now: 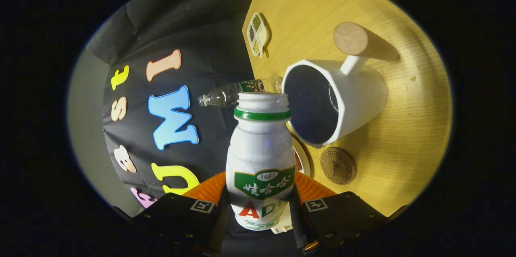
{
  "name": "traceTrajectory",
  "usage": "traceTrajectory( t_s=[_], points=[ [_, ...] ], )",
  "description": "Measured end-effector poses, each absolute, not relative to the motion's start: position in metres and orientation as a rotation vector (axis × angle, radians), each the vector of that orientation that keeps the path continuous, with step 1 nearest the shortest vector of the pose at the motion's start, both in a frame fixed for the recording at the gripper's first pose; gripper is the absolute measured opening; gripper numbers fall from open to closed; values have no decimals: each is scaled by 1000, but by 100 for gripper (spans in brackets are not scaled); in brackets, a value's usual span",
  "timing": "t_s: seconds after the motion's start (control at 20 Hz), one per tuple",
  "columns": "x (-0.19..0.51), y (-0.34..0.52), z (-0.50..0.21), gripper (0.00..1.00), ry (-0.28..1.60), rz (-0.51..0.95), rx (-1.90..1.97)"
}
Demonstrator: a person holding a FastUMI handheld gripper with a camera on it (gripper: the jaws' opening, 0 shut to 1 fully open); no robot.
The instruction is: Take the bottle from table, then pour the juice into the cup, finally place the bottle on the coaster
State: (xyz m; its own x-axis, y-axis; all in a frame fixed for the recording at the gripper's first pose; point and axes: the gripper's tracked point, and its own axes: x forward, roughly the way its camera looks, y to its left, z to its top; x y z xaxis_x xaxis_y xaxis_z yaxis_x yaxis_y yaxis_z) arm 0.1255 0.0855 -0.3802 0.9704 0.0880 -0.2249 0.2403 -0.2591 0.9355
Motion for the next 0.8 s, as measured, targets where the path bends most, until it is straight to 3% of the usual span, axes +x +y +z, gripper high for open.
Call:
traceTrajectory(
  t_s=[0.8],
  points=[
    [131,102,-379,66,333,-34,1317]
  ],
)
